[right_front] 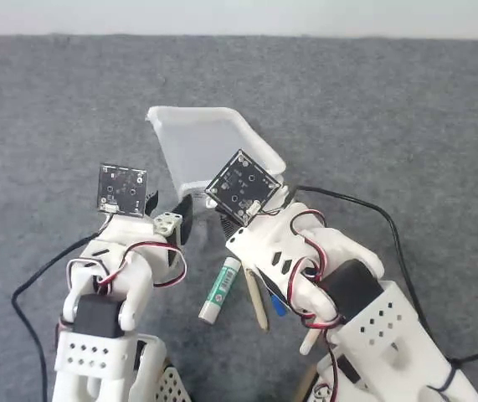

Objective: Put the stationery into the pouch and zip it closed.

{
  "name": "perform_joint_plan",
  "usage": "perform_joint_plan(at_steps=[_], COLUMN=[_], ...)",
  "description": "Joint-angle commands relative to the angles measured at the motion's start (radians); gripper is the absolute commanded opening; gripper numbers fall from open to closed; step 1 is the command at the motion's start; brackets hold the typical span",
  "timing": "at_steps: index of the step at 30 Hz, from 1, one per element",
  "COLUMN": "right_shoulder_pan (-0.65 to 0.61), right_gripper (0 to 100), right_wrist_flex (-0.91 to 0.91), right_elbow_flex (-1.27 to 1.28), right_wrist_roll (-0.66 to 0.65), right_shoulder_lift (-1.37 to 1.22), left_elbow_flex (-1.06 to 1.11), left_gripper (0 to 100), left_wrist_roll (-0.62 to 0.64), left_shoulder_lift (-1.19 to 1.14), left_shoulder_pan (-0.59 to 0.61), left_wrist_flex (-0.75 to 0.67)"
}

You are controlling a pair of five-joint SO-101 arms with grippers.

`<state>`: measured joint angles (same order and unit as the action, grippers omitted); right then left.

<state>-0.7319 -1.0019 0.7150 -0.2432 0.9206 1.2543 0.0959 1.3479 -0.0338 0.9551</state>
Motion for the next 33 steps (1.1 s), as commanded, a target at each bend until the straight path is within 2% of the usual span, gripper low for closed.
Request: perform_joint_plan(at_steps=[1,5,14,20,24,27,30,33], right_shoulder_pan=[-0.005,0.001,0.062,-0.028,-0.087,-0.128,-0.157,-0.176], right_gripper=[0.6,0.6,0.6,1.7,12.6,19.6,21.9,21.9], right_wrist_flex=[0.013,0.013,-0.012,-0.002,0.074,0.117,0.157,0.211], right_elbow_flex=[-0.026,-0.009,0.003,0.029,0.095,0.127,0.132,0.132], right_wrist_roll=[0.009,0.009,0.011,0.011,0.012,0.084,0.166,0.189], right_shoulder_lift=[0.044,0.044,0.044,0.027,-0.03,-0.09,-0.148,-0.216], left_elbow_flex=[-0.004,-0.012,-0.065,-0.068,-0.068,-0.067,-0.067,-0.067], left_gripper=[8,1,1,1,1,1,1,1], left_wrist_roll=[-0.014,-0.015,-0.006,-0.006,-0.005,-0.005,-0.005,0.005], left_shoulder_lift=[0.006,0.006,0.006,0.006,0.006,0.006,0.006,0.006], left_shoulder_pan=[0.009,0.043,0.147,0.144,0.149,0.149,0.149,0.149], left_wrist_flex=[-0.021,-0.02,0.046,0.051,0.052,0.052,0.052,0.052])
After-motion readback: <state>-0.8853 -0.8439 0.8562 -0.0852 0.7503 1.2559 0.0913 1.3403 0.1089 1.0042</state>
